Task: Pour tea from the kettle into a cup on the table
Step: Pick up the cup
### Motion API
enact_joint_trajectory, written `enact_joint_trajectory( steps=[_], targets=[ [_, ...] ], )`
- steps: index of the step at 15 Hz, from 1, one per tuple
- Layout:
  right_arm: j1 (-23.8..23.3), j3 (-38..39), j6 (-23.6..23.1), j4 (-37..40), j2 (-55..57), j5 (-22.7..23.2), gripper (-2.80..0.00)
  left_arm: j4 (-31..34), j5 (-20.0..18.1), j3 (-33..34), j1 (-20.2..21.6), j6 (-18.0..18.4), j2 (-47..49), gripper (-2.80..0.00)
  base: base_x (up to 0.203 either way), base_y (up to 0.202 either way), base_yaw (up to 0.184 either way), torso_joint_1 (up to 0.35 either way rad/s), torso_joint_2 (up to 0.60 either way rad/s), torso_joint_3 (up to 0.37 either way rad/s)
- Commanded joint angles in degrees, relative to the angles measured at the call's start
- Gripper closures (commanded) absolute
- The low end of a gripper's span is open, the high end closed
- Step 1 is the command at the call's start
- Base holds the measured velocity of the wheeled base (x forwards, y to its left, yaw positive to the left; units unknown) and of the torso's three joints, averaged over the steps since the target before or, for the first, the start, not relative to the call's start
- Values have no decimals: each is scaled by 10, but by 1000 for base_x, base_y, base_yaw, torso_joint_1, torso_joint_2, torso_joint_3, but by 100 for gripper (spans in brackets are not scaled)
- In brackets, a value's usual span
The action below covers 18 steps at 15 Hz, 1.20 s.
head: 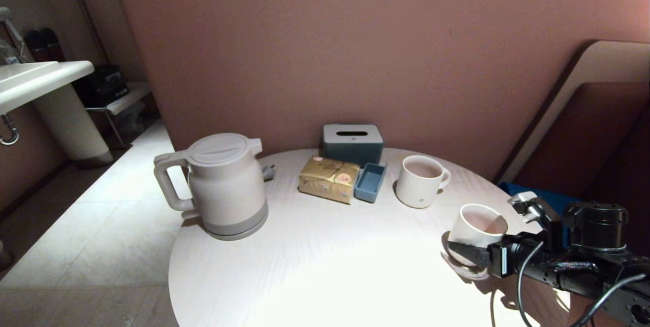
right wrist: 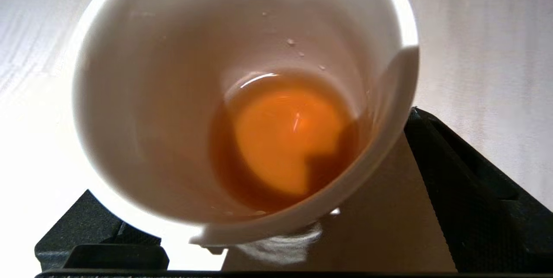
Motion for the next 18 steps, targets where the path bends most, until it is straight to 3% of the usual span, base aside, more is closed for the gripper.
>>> enact_joint_trajectory(
  steps=[1,18],
  targets=[
    [1,2,1,-4,0,2,-280,0,0,0,1,0,1,0,0,0,0,0,0,0],
    [8,-1,14,-41,8,10,-280,0,0,0,1,0,1,0,0,0,0,0,0,0]
  ],
)
